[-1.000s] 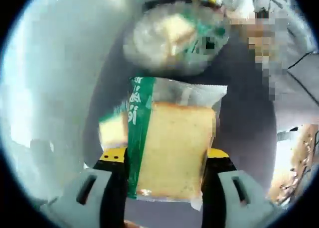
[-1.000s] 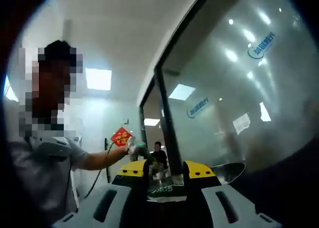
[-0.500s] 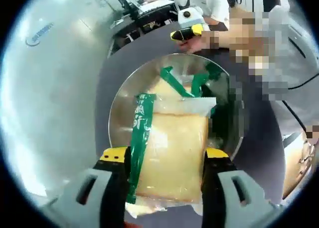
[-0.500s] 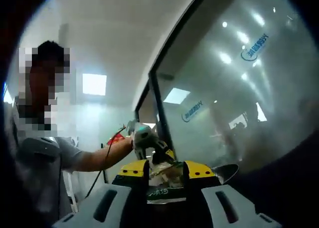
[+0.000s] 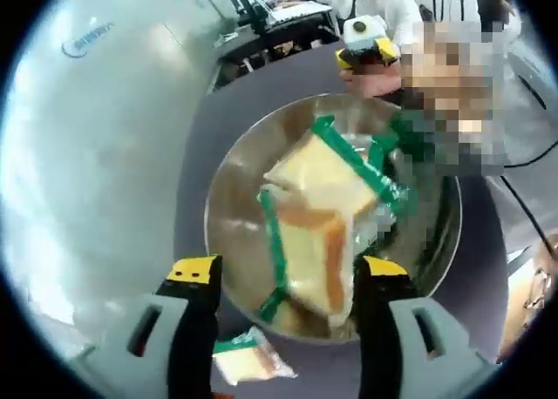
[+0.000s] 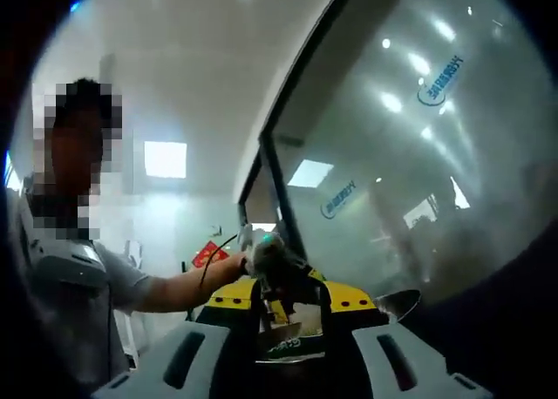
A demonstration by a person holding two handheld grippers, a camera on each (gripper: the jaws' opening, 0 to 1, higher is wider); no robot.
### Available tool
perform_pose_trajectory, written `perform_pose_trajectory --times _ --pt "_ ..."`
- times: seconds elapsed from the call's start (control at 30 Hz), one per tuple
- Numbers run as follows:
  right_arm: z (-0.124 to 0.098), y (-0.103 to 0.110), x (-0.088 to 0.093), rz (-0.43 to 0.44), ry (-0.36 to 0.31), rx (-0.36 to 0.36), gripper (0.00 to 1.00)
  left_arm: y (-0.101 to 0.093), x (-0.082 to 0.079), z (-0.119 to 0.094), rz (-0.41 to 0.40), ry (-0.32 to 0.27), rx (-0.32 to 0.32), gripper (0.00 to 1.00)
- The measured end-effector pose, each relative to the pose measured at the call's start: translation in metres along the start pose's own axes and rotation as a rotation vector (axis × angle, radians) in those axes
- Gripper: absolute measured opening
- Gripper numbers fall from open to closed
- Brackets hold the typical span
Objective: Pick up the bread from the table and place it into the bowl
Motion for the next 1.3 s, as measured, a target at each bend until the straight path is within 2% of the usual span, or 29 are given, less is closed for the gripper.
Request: perform_pose_trajectory --times 0.07,0.17,0.27,0.3,0.37,0.43,0.47,0.5,0.57,0.6,0.63,0.67,0.7,0.73,0.8,0.83,0.9,0.97,1.0,1.03,1.13,1.17,1.2,1.23,1.27,1.3 --pt "0.0 0.001 0.0 0.0 -0.002 -0.003 0.25 0.013 0.02 -0.014 0.037 0.037 -0.076 0.54" --pt "0.001 0.003 0.0 -0.002 -0.004 -0.01 0.25 0.018 0.061 -0.033 -0.078 0.082 -0.132 0.59" --pt "0.001 0.004 0.001 -0.001 -0.003 -0.013 0.25 0.023 0.103 -0.044 -0.175 0.132 -0.177 0.59" --pt "0.001 0.004 0.001 0.0 -0.002 -0.013 0.25 0.024 0.121 -0.047 -0.245 0.171 -0.197 0.58" --pt "0.002 0.004 0.002 -0.004 0.003 -0.01 0.25 0.031 0.156 -0.052 -0.302 0.233 -0.234 0.53" --pt "0.001 0.003 0.002 -0.004 0.005 -0.004 0.25 0.036 0.188 -0.053 -0.42 0.28 -0.273 0.53" --pt "0.001 0.001 0.002 -0.003 0.005 0.0 0.25 0.036 0.199 -0.05 -0.507 0.279 -0.278 0.54" --pt "0.0 0.0 0.001 -0.004 0.005 0.002 0.25 0.038 0.206 -0.049 -0.574 0.271 -0.312 0.53" --pt "0.0 -0.001 0.0 -0.004 0.002 0.004 0.25 0.049 0.222 -0.042 -0.712 0.229 -0.354 0.55" --pt "0.0 -0.001 -0.001 -0.004 0.001 0.005 0.25 0.056 0.23 -0.041 -0.816 0.225 -0.409 0.52" --pt "-0.001 -0.001 -0.001 -0.003 0.0 0.008 0.25 0.063 0.231 -0.034 -0.906 0.173 -0.406 0.51" --pt "-0.001 -0.001 -0.002 -0.003 -0.002 0.01 0.25 0.067 0.23 -0.027 -1.013 0.129 -0.412 0.57" --pt "-0.001 -0.001 -0.002 0.0 -0.003 0.012 0.25 0.068 0.23 -0.025 -1.097 0.146 -0.429 0.56" --pt "-0.001 -0.003 -0.004 0.001 -0.006 0.014 0.25 0.071 0.228 -0.021 -1.12 0.116 -0.424 0.54" --pt "-0.001 -0.002 -0.005 0.004 -0.011 0.011 0.25 0.083 0.228 -0.012 -1.311 0.088 -0.479 0.55" --pt "-0.001 -0.001 -0.005 0.005 -0.015 0.008 0.25 0.087 0.224 -0.008 -1.368 0.055 -0.492 0.53" --pt "0.0 0.001 -0.005 0.007 -0.017 0.005 0.25 0.098 0.222 -0.004 -1.496 0.053 -0.553 0.52" --pt "0.0 0.003 -0.005 0.01 -0.017 0.004 0.25 0.105 0.222 0.002 -1.536 0.073 -0.568 0.51" --pt "0.0 0.003 -0.005 0.011 -0.017 0.003 0.25 0.104 0.22 0.009 -1.587 0.089 -0.538 0.51" --pt "0.0 0.004 -0.006 0.014 -0.019 0.0 0.25 0.1 0.223 0.011 -1.587 0.148 -0.535 0.51" --pt "0.0 0.006 -0.007 0.031 -0.031 -0.004 0.25 0.098 0.234 0.015 -1.587 0.25 -0.576 0.55" --pt "0.0 0.006 -0.007 0.037 -0.033 -0.004 0.25 0.095 0.235 0.017 -1.617 0.273 -0.571 0.56" --pt "0.0 0.005 -0.008 0.043 -0.038 -0.004 0.25 0.09 0.238 0.018 -1.621 0.333 -0.569 0.56" --pt "0.0 0.005 -0.009 0.05 -0.044 -0.006 0.25 0.089 0.244 0.02 -1.587 0.381 -0.554 0.57" --pt "0.0 0.005 -0.01 0.058 -0.048 -0.007 0.25 0.085 0.245 0.024 -1.624 0.4 -0.546 0.59" --pt "0.0 0.005 -0.011 0.065 -0.052 -0.007 0.25 0.082 0.245 0.029 -1.627 0.414 -0.516 0.62"
Point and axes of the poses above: the point that each gripper's makers call its tool centre point, and the gripper's own axes: z roughly forward along the fingers, y roughly to its left, x roughly out of its underside, the point moved 4 cm from there along -z, roughly backward along the fingers, and after that the axes turned 6 degrees about -y, right-handed, at the moved point
